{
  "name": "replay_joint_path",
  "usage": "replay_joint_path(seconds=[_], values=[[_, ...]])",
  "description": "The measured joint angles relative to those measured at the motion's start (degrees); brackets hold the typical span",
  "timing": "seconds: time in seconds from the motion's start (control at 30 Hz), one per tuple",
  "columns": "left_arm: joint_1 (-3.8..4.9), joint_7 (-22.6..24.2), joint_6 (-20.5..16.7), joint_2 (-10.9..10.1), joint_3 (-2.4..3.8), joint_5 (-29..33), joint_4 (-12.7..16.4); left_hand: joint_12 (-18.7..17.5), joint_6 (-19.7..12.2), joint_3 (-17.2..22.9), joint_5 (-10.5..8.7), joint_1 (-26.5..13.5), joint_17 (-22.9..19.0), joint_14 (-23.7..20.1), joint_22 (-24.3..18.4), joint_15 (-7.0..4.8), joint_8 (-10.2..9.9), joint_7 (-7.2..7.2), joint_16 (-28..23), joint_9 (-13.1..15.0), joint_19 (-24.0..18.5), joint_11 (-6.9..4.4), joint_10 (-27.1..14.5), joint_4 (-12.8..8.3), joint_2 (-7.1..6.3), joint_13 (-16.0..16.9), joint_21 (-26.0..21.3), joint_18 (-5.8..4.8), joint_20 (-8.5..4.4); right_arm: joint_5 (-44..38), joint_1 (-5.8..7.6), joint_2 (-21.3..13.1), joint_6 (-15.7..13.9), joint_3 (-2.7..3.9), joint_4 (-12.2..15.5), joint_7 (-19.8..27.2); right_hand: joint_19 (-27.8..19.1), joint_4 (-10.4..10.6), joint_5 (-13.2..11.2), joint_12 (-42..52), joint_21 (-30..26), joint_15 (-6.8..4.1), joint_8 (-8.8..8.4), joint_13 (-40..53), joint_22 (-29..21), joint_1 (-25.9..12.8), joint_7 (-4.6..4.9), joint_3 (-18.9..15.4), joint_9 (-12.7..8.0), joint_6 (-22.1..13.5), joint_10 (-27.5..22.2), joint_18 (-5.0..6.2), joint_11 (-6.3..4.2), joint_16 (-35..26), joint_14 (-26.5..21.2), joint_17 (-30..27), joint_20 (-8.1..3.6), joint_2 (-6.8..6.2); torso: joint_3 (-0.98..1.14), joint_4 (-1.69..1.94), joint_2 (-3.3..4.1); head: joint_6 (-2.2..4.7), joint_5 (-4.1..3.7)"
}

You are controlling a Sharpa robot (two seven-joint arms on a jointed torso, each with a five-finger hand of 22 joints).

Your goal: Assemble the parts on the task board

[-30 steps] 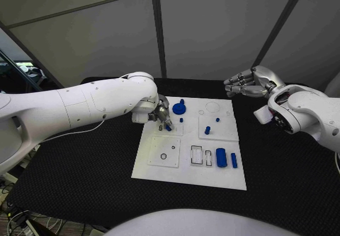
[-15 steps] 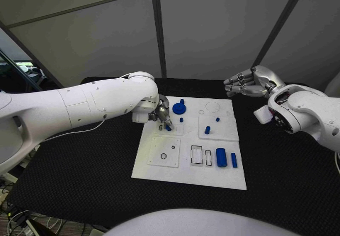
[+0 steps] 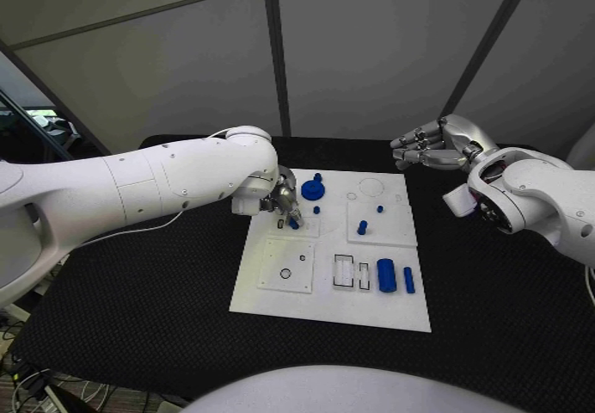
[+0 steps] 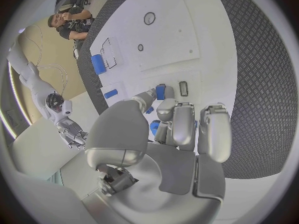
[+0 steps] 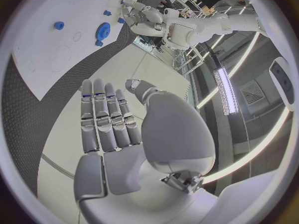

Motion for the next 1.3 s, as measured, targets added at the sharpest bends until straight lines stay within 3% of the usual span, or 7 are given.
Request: replay_joint_path(seconds=[0.07, 0.17, 0.4, 1.3], values=[[0.01, 0.0, 0.0, 0.05, -0.04, -0.15, -0.01, 0.0, 0.0, 0.11, -0.01, -0.24, 0.0, 0.0, 0.0, 0.0, 0.0, 0.0, 0.0, 0.04, 0.0, 0.01, 0.01, 0.01, -0.16, 0.02, 0.0, 0.0, 0.0, 0.0, 0.0, -0.02, 0.0, 0.0, 0.05, 0.0, 0.0, 0.0, 0.0, 0.0, 0.0, 0.0, 0.0, 0.0, 0.0, 0.0, 0.0, 0.0, 0.0, 0.0, 0.0, 0.0, 0.0, 0.0, 0.0, 0.0, 0.0, 0.0, 0.01, -0.01, 0.0, -0.03, -0.04], [0.02, 0.0, 0.04, 0.08, -0.12, -0.37, -0.02, 0.28, 0.3, 2.17, -0.18, -1.33, 0.0, 0.0, 0.0, 0.0, 0.0, 0.1, 0.0, 0.12, 0.0, 0.06, 0.07, -2.05, -0.64, 0.09, 0.28, 0.0, 0.0, 0.0, 0.0, -0.1, 0.0, 0.0, 0.12, 0.0, 0.0, 0.0, 0.0, 0.0, 0.0, 0.0, 0.0, 0.0, 0.0, 0.0, 0.0, 0.0, 0.0, 0.0, 0.0, 0.0, 0.0, 0.0, 0.0, 0.0, 0.0, 0.0, 0.02, -0.01, 0.0, -0.13, -0.08], [0.03, 0.0, 0.25, 0.1, -0.22, -0.79, -0.02, 0.28, 0.61, 2.31, -0.19, -3.3, 0.0, 0.0, 0.0, 0.0, -0.01, -0.19, 0.0, 0.11, 0.0, 0.05, 0.1, -3.18, -1.14, 0.18, 0.32, 0.0, 0.0, 0.0, 0.0, -0.23, -0.01, 0.0, 0.28, 0.0, 0.23, 0.0, 0.0, 0.0, -0.22, 0.0, 0.0, 0.0, -0.17, 0.0, 0.0, 0.0, 0.0, 0.0, 0.0, 0.0, 0.0, 0.0, 0.0, -0.14, 0.13, 0.0, 0.0, -0.01, -0.01, -0.17, -0.12], [-0.01, 0.0, 0.61, 0.23, -0.38, -1.8, -0.22, 0.83, 2.01, -3.06, -0.12, -7.77, 0.0, -0.01, 0.0, -0.02, 0.17, -0.43, 0.0, 0.15, 0.0, -0.17, 0.31, -0.18, -0.77, 0.57, 0.32, 0.0, 0.0, 0.0, 0.0, -0.44, -0.02, 0.0, 0.54, -0.03, 0.41, 0.0, 0.0, 0.0, -0.44, 0.0, 0.0, 0.0, -0.23, 0.0, 0.0, 0.0, 0.0, 0.0, 0.0, 0.0, 0.0, 0.0, 0.0, -0.13, -0.01, 0.0, -0.01, 0.02, -0.01, -0.15, -0.16]])
